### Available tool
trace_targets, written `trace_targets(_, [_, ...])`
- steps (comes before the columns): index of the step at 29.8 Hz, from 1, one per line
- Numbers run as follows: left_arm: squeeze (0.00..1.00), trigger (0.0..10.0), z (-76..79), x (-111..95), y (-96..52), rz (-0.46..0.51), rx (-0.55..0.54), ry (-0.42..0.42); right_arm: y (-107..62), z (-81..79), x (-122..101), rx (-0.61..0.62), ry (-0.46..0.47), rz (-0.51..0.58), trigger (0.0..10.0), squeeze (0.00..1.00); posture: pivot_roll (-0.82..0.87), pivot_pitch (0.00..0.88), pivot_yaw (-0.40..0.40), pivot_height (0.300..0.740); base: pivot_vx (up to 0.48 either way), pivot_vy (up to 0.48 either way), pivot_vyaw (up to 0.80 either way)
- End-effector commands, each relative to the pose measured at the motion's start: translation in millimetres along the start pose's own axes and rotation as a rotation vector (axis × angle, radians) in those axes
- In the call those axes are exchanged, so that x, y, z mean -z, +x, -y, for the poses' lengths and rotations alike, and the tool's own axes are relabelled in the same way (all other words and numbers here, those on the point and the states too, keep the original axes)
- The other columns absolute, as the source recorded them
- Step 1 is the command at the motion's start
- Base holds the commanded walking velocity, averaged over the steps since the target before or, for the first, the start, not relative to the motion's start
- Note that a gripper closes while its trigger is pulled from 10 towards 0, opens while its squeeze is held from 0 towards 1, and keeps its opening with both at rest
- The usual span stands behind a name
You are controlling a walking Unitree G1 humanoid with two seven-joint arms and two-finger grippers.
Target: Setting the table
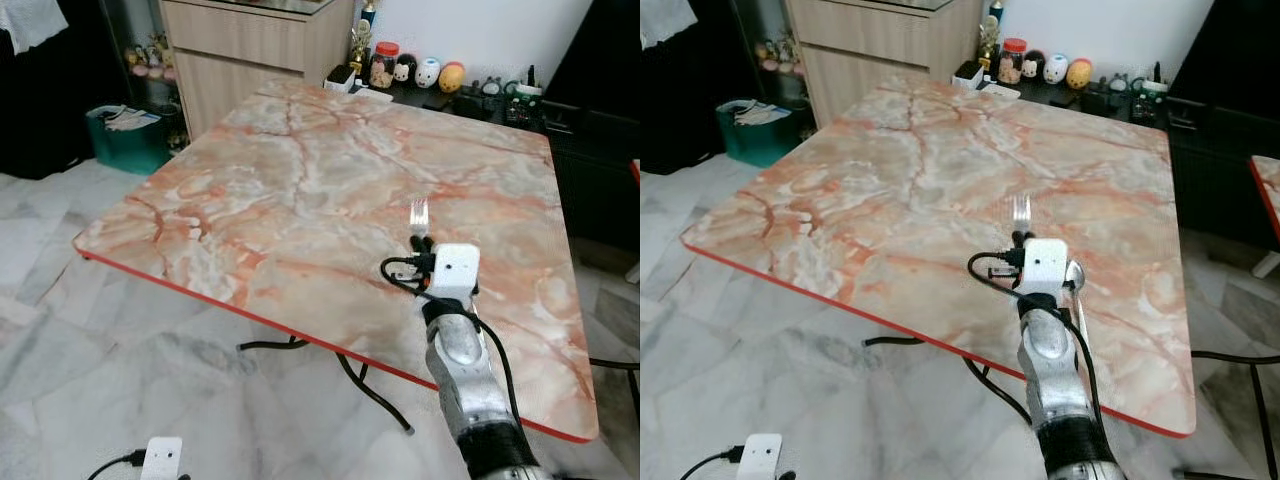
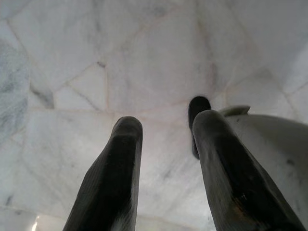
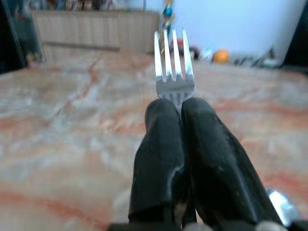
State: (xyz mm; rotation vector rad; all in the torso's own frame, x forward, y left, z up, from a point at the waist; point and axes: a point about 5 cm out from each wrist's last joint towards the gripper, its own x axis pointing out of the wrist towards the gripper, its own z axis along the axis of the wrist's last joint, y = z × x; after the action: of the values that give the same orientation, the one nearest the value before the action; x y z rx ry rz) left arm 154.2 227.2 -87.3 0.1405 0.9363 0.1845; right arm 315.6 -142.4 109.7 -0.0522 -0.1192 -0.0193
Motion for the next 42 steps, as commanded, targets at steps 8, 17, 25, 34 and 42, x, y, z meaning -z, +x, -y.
trace_targets(8, [0.0,10.0,0.8,11.2,-2.6,-0.041,0.004,0.036,-0.6,3.7,-26.9,0.019,-0.068,0.149,10.0,0.0,0.04,0.0,-0.073,0.74,0.0,0.0,0.0])
trace_targets(17, [0.0,10.0,1.3,9.8,-2.3,-0.032,0.014,0.072,8.3,3.0,-40.3,0.032,-0.062,0.177,10.0,0.0,0.04,0.0,-0.073,0.74,0.0,0.0,0.0])
trace_targets(25, [0.0,10.0,3.6,7.0,-1.6,-0.025,0.02,0.093,13.2,1.2,-43.9,0.035,-0.079,0.181,10.0,0.0,0.03,0.0,-0.072,0.74,0.0,0.0,-0.54])
trace_targets(34, [0.0,10.0,4.4,7.6,-1.6,-0.031,0.019,0.096,19.3,-1.5,-51.2,0.03,-0.077,0.206,10.0,0.0,0.03,0.0,-0.073,0.74,0.0,0.0,0.0])
trace_targets(42, [0.0,10.0,3.3,8.3,-1.6,-0.038,0.015,0.099,19.9,0.7,-48.9,0.05,-0.043,0.181,10.0,0.0,0.03,0.0,-0.074,0.74,0.0,-0.262,-0.15])
